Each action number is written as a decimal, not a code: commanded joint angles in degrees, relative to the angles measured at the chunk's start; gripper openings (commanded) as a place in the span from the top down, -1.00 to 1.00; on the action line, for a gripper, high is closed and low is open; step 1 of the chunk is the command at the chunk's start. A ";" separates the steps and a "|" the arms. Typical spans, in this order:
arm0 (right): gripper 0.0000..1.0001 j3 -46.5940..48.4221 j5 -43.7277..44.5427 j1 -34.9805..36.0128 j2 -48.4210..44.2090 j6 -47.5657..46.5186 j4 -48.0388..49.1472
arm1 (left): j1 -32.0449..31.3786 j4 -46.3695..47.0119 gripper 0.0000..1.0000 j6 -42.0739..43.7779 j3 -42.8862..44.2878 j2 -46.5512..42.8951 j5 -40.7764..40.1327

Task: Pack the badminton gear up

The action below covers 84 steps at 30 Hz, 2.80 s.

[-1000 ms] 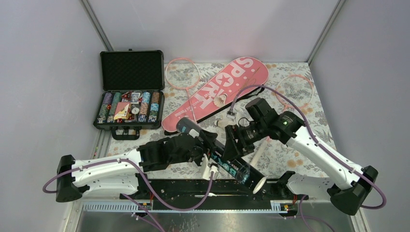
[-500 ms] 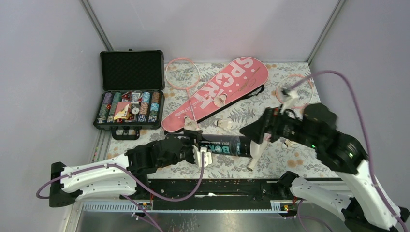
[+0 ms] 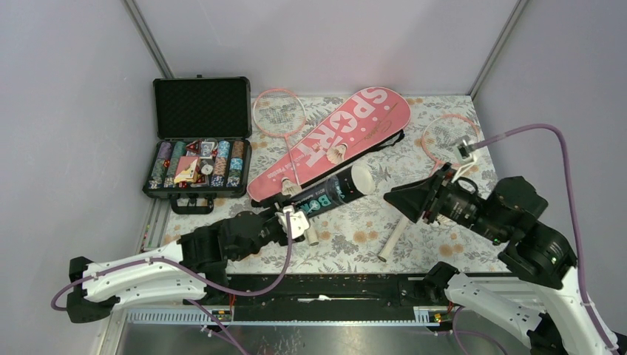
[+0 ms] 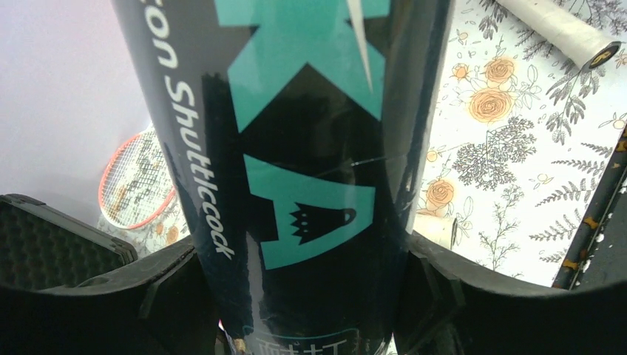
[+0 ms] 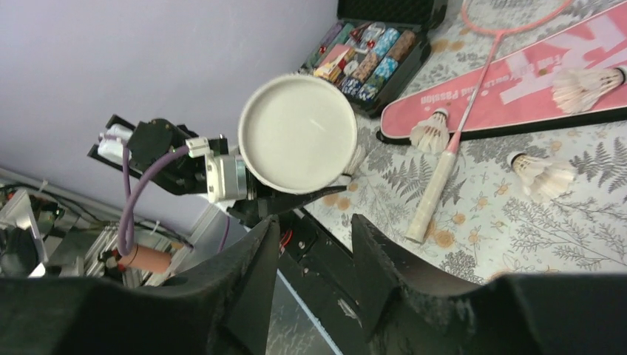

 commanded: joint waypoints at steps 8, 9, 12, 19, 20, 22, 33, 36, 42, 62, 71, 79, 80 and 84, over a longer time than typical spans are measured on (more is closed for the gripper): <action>0.07 2.28 -10.11 0.18 4.94 -2.77 5.31 | 0.11 -0.62 0.09 -1.48 0.42 -1.84 0.55; 0.07 2.44 -10.41 0.24 5.25 -3.01 5.71 | 0.11 -0.78 0.09 -1.29 0.40 -2.03 0.40; 0.07 1.82 -12.38 0.22 5.75 -3.00 7.57 | 0.11 -1.00 0.09 -1.48 0.40 -2.19 0.64; 0.11 1.66 -13.77 0.24 8.52 -2.74 7.21 | 0.11 -1.51 0.10 -1.78 0.82 -1.70 1.97; 0.13 1.66 -14.08 0.19 8.93 -2.79 6.84 | 0.11 -1.57 0.10 -1.85 0.88 -1.55 2.23; 0.18 1.46 -15.20 0.26 9.78 -2.73 6.60 | 0.11 -2.08 0.11 -2.07 1.01 -1.14 2.31; 0.81 -1.56 -16.21 0.20 10.31 -2.88 6.95 | 0.11 -2.91 0.16 -2.33 0.96 -0.38 2.10; 1.00 -1.58 -14.84 0.19 9.79 -3.34 6.62 | 0.11 -2.91 0.16 -2.22 0.68 -1.00 1.35; 1.00 -0.97 -14.26 0.18 9.03 -3.14 6.59 | 0.11 -2.91 0.19 -1.53 -0.66 -2.52 -0.35; 1.00 4.63 -0.64 0.21 7.58 -5.47 1.21 | 0.11 -3.27 0.24 2.05 -2.97 -5.23 -6.44; 1.00 6.54 0.01 0.25 7.89 -5.39 1.04 | 0.11 -3.97 0.24 2.70 -3.15 -6.19 -6.89; 1.00 6.09 1.53 0.20 8.44 -5.29 -0.14 | 0.11 -4.25 0.24 3.04 -2.92 -7.26 -6.75; 1.00 5.19 3.35 0.18 8.35 -5.03 -0.25 | 0.11 -4.50 0.24 3.10 -2.82 -7.31 -6.88; 1.00 0.86 12.48 0.25 8.97 -2.77 -1.68 | 0.11 -4.58 0.23 3.19 -3.06 -8.30 -8.96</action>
